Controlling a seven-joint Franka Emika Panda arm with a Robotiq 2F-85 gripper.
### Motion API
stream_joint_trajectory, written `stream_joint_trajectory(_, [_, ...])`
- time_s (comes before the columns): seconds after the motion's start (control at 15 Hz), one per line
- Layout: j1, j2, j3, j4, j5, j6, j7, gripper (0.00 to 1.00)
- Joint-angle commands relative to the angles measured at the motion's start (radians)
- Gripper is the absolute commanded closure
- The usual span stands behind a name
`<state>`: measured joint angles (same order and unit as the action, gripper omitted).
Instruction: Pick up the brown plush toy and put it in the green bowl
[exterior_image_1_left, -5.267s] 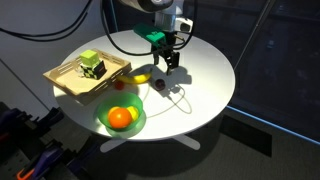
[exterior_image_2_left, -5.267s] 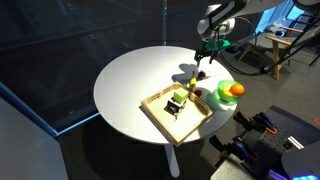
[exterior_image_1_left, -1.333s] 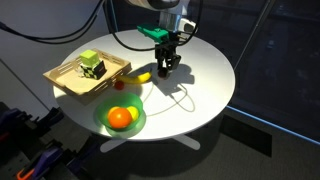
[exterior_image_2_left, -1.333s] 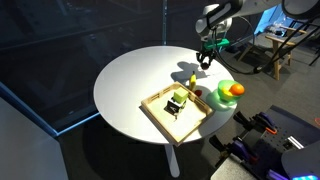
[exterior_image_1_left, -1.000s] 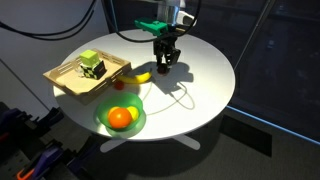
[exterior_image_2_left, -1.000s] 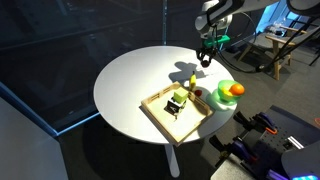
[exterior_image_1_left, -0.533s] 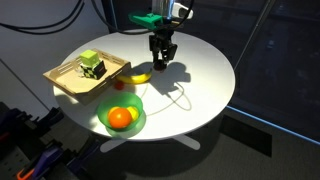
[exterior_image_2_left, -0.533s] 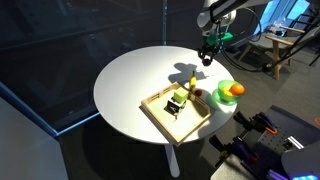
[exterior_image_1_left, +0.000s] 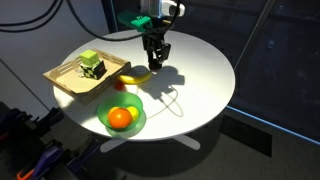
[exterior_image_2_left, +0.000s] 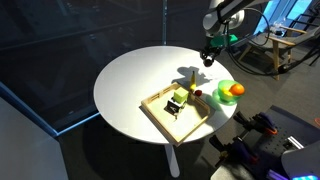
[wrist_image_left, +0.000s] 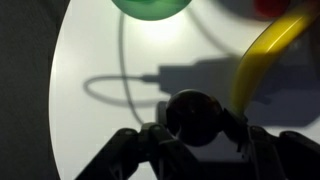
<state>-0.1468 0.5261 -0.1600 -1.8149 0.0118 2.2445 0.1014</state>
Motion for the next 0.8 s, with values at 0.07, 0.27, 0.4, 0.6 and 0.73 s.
stream_joint_trajectory(0.07, [0.009, -0.122, 0.000, -0.155, -0.025, 0.048, -0.014, 0.66])
stream_joint_trajectory(0.27, [0.012, -0.173, -0.003, -0.213, -0.033, 0.033, -0.016, 0.66])
stream_joint_trajectory(0.4, [0.013, -0.203, -0.003, -0.251, -0.043, 0.034, -0.018, 0.66])
stream_joint_trajectory(0.6, [0.015, -0.248, -0.004, -0.315, -0.062, 0.045, -0.021, 0.66])
stream_joint_trajectory(0.73, [0.017, -0.272, -0.003, -0.357, -0.077, 0.055, -0.021, 0.66])
